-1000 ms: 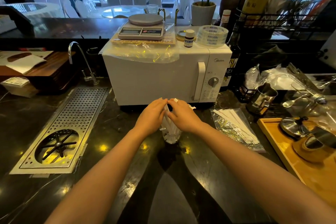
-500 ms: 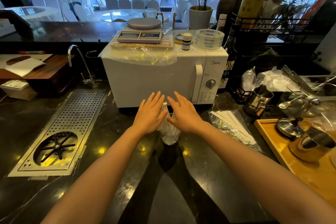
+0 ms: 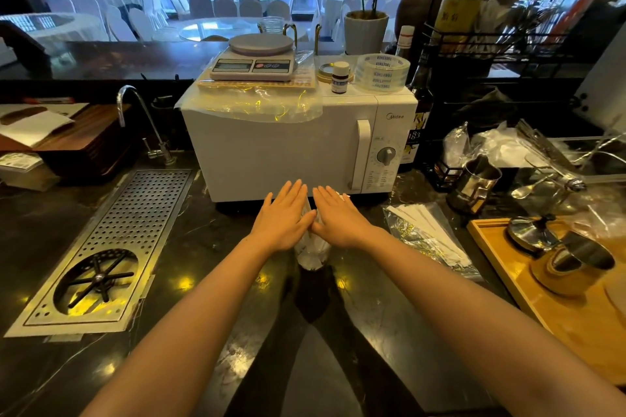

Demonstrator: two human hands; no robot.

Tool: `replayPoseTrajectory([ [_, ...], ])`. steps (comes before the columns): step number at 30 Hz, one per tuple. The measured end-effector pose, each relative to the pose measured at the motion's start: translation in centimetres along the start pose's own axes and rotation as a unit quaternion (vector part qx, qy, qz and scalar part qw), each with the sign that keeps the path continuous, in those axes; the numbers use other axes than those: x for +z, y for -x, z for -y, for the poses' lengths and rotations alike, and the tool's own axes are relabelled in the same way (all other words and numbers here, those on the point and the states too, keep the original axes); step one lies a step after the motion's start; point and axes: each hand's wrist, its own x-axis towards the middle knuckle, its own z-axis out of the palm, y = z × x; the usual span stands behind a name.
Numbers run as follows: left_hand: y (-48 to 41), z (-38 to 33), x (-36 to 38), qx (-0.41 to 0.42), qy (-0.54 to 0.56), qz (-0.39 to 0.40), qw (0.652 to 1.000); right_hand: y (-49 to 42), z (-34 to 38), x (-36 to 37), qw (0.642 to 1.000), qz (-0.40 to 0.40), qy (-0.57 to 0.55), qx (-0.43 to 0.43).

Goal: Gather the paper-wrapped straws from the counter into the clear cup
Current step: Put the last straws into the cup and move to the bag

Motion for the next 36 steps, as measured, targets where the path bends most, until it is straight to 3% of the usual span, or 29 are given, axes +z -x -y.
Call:
replayPoseTrajectory([
  [10, -1.9, -2.5, -1.1, 0.031, -0.002, -0.079, 0.996, 0.6, -2.5, -2.1, 0.995, -0.093, 0.003, 0.018],
  [18, -4.1, -6.8, -0.7, 0.078, 0.006, -0.076, 0.994, 3.1, -7.5, -3.6, 0.990, -0.100, 0.003, 0.096],
  [28, -6.1, -13.6, 3.3, 0.141, -0.008, -0.022, 0.990, 8.5, -15.5, -2.5, 0.974, -0.080, -0.024, 0.211],
  [36, -6.4, -16.2, 8.8, 0.160, -0.022, 0.057, 0.985, 10.8, -18.7, 0.8, 0.964, -0.035, -0.067, 0.254],
])
